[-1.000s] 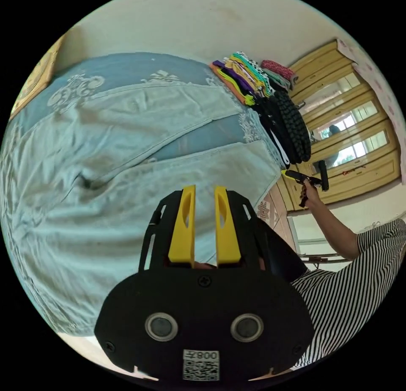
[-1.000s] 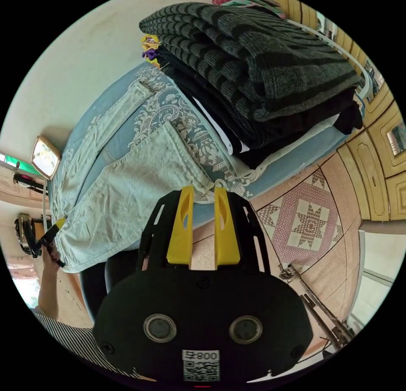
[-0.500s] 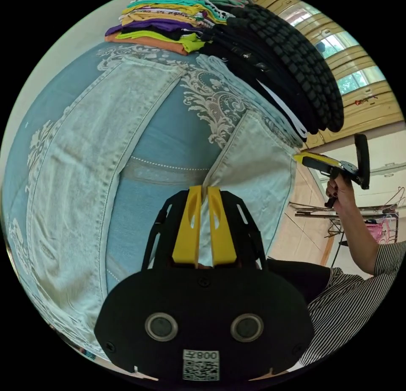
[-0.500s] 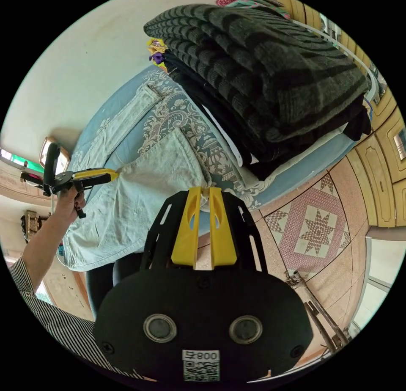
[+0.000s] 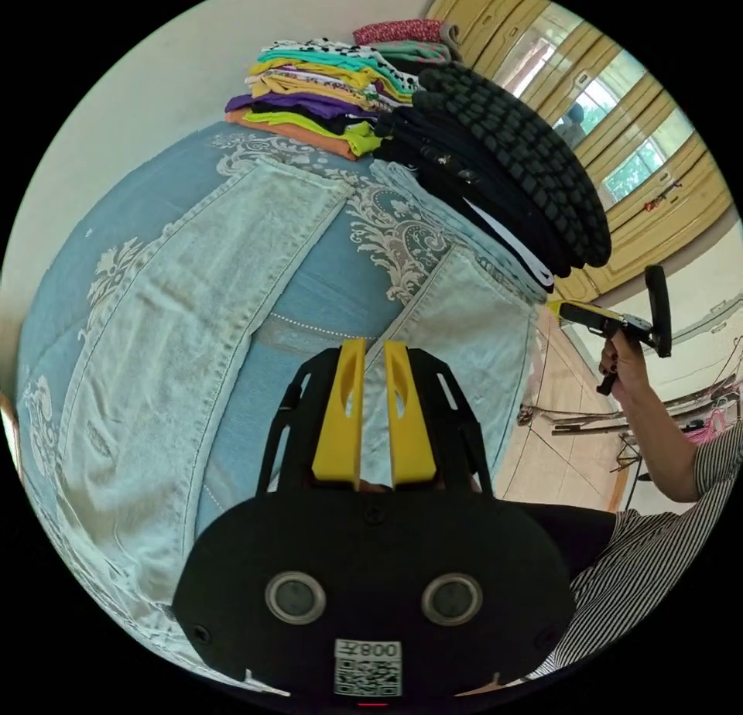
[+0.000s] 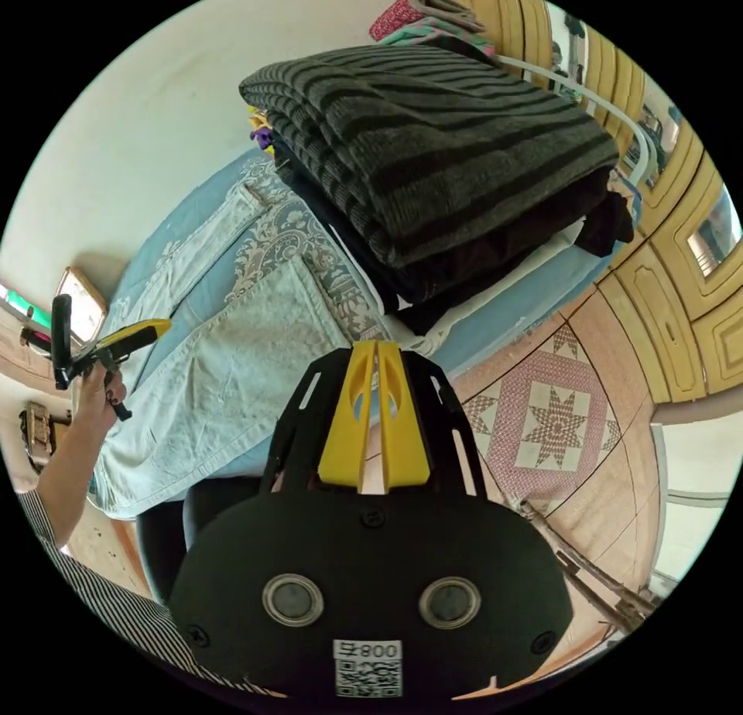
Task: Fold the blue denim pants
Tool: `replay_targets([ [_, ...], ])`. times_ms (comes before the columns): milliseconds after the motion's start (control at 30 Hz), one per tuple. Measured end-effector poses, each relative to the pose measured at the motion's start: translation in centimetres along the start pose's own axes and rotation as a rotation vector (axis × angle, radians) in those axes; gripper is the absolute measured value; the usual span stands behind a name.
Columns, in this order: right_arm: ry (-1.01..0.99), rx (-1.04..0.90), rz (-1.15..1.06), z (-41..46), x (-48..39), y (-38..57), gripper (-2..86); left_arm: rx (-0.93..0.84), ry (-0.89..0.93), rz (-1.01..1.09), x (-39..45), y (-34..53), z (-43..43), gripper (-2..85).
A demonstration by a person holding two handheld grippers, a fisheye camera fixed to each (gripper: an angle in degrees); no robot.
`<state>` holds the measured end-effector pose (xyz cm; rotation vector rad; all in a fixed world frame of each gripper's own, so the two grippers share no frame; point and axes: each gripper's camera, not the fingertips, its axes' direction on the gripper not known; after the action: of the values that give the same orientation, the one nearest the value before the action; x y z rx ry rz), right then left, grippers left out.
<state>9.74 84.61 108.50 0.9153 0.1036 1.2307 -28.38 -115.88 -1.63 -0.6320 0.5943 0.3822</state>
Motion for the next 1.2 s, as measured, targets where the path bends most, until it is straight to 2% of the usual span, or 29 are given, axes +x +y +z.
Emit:
replay_targets([
  [133,-0.108,0.067,-0.145,-1.4,-4.7,-1.0,0.4,0.113,0.040,-0.118,-1.9,5.6,-3.3,2.7],
  [200,-0.191,0.024,-0.343,-0.4,-10.5,-1.7,0.2,0.113,-0.029,-0.163,-2.5,9.0,-4.1,2.0],
  [267,-0.151,-0.024,-0.463,1.4,-15.2,-2.0,0.1,0.075,-0.118,-0.228,-3.2,12.3,-4.0,1.4],
  [367,-0.050,-0.172,-0.633,6.3,-21.3,-1.8,0.1,-0.094,-0.178,-0.332,-5.3,16.1,-0.7,0.8],
  [400,0.005,-0.153,-0.667,7.1,-22.7,-1.4,0.1,-0.165,-0.141,-0.345,-6.2,17.1,1.5,0.6],
  [433,0.012,-0.099,-0.694,6.9,-23.2,-1.1,0.1,-0.111,-0.157,-0.303,-6.2,17.9,1.6,0.5],
  [567,0.057,-0.104,-0.702,7.8,-25.7,-1.7,0.2,-0.132,-0.147,-0.285,-7.5,19.5,2.9,0.3],
  [733,-0.023,-0.192,-0.621,8.4,-26.8,-4.6,0.2,-0.089,-0.064,-0.320,-10.6,23.3,3.9,0.1],
  [833,-0.075,-0.170,-0.587,7.1,-28.0,-6.1,0.1,0.020,-0.119,-0.361,-12.7,27.4,1.9,0.1],
  [933,-0.144,-0.135,-0.651,6.0,-31.6,-6.7,0.1,0.051,-0.244,-0.452,-15.7,33.1,0.8,0.2],
  [1000,-0.193,-0.166,-0.738,7.3,-35.7,-6.6,0.2,0.032,-0.263,-0.548,-18.1,36.8,1.5,0.2],
  [1067,-0.157,-0.234,-0.800,10.1,-38.6,-6.2,0.2,-0.034,-0.222,-0.636,-20.8,40.1,3.8,0.2],
  [1100,-0.105,-0.278,-0.808,11.9,-39.9,-6.1,0.1,-0.007,-0.166,-0.652,-22.0,42.0,5.2,0.2],
  [1133,-0.120,-0.239,-0.817,11.5,-40.2,-6.2,0.1,0.037,-0.117,-0.680,-23.0,43.5,5.7,0.3],
  [1200,-0.136,-0.285,-0.811,11.6,-41.3,-7.2,0.1,0.050,-0.112,-0.675,-24.0,44.7,6.1,0.4],
])
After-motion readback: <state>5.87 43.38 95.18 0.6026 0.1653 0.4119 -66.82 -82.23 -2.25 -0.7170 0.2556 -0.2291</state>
